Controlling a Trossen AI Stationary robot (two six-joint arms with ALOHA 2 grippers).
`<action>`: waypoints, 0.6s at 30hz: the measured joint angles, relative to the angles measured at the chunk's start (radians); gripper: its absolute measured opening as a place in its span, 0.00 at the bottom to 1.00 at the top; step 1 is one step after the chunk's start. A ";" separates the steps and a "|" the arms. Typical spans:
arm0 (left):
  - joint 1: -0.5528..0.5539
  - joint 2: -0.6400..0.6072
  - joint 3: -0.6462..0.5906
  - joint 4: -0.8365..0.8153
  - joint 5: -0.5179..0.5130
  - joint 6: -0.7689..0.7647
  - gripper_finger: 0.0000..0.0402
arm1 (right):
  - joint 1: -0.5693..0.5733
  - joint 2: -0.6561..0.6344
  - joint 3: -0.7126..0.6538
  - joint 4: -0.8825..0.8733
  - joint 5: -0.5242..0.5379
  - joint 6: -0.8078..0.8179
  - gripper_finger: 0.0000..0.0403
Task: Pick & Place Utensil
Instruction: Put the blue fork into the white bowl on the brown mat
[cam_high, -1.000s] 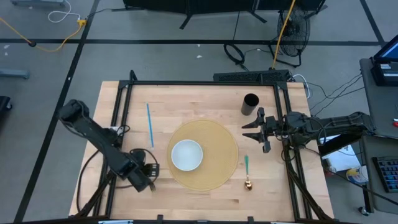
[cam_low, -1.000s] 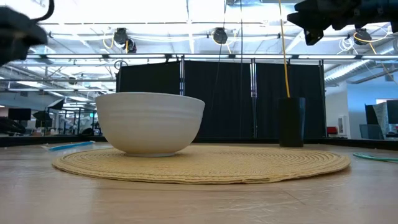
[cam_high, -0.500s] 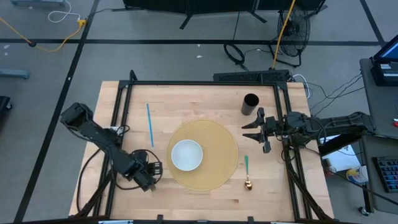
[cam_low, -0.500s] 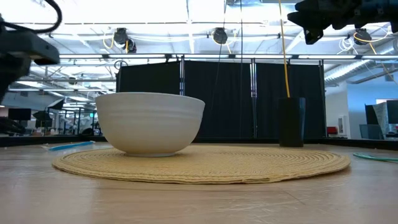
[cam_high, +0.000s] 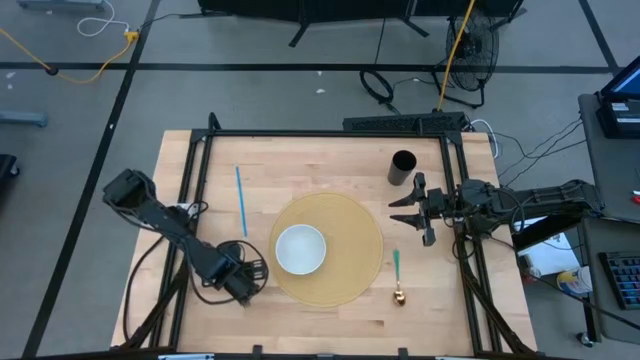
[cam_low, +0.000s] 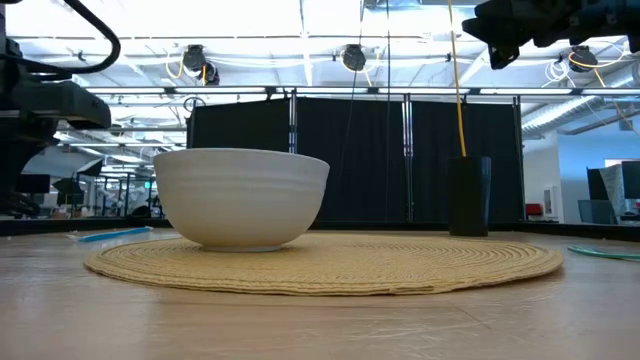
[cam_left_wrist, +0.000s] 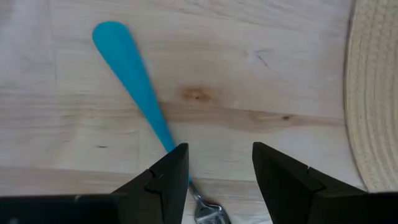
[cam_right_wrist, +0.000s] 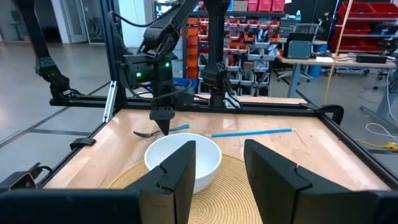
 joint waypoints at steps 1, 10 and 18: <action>0.000 -0.001 0.000 -0.001 0.002 0.000 0.46 | 0.000 0.000 0.000 0.000 0.000 -0.005 0.32; -0.011 -0.007 0.000 -0.026 0.076 -0.016 0.46 | 0.000 0.000 0.000 0.000 0.000 -0.011 0.32; -0.011 0.019 0.000 -0.043 0.069 -0.015 0.46 | 0.000 0.000 0.000 0.000 0.001 -0.011 0.32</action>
